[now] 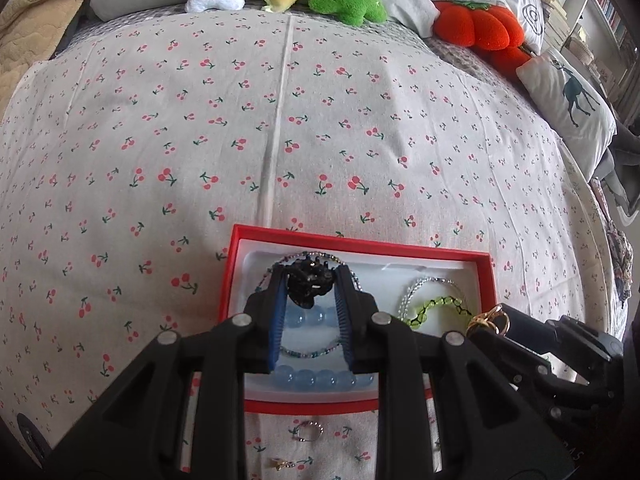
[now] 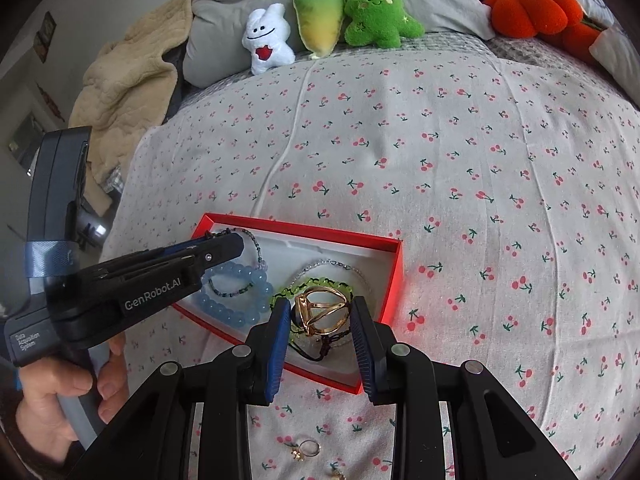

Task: Organize jewelry
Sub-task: 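Carry the hair clip and gold ring over the red box with both tools, then open both tools to drop the hair clip and gold ring into the box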

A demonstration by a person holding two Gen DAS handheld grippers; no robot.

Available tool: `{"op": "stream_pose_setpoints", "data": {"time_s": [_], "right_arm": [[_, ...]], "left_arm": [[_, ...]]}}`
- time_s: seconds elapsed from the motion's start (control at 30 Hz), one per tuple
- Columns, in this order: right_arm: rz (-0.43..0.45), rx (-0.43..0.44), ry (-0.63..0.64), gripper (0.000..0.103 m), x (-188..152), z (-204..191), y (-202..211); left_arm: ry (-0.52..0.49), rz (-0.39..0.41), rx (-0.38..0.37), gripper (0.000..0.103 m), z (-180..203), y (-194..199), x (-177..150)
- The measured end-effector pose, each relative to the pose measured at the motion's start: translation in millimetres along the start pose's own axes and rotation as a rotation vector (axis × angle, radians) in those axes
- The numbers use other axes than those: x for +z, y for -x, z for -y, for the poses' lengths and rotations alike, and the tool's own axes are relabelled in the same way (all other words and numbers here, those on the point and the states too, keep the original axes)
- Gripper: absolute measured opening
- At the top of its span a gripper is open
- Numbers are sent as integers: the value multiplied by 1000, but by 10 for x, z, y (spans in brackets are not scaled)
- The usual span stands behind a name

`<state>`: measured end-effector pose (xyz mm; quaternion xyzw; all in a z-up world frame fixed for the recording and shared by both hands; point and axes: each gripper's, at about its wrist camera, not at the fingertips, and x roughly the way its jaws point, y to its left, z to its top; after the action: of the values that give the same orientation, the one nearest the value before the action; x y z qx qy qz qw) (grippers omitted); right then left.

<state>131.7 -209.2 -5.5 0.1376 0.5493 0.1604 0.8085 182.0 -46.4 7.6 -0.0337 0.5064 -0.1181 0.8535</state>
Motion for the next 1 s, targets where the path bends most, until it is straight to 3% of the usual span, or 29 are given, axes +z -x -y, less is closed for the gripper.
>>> {"op": "stream_pose_setpoints", "data": {"time_s": [0.17,0.33,0.6,0.63,0.73,1.0], "right_arm": [[-7,-7,-3,31,9,25,-38],[-16,-15,-5,31,27,38,-102],[-32,-9,13,33,52,-30,-157],[-30,-7,16,35,50,-41,-141],[-6,-14,30,59,25,-65,-52],[33,-48,41,64,-184,-115,262]], "left_arm": [[9,-4,-4,26,-34,-16,-2],[17,15,-23,45,-67,89,-19],[-16,63,-5,61,-94,375,-126],[-20,68,-1,64,-102,411,-148],[-32,80,16,70,-129,505,-238],[-49,56,35,77,-204,641,-581]]}}
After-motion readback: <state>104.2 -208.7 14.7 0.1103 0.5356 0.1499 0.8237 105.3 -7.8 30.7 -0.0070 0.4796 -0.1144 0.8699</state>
